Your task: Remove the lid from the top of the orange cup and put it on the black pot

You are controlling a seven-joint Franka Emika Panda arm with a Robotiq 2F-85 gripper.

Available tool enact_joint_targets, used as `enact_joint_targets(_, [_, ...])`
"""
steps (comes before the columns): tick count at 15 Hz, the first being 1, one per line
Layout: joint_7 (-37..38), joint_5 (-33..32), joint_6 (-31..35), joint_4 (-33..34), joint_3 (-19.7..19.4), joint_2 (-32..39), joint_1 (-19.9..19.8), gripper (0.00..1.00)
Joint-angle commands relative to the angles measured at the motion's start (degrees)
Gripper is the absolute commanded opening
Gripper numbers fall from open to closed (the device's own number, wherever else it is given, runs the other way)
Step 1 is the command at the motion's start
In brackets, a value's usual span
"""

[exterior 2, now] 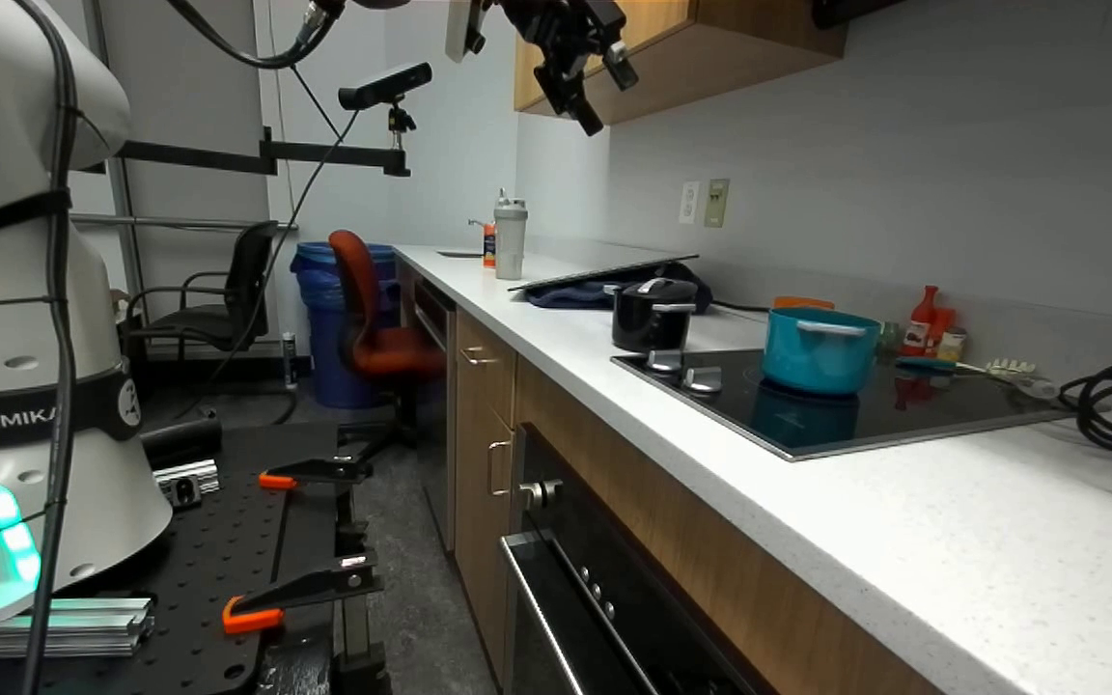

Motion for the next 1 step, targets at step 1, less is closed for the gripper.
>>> enact_joint_targets(1, [0.24, -0.40, -0.27, 0.13, -0.60, 0.15, 0.69, 1.00])
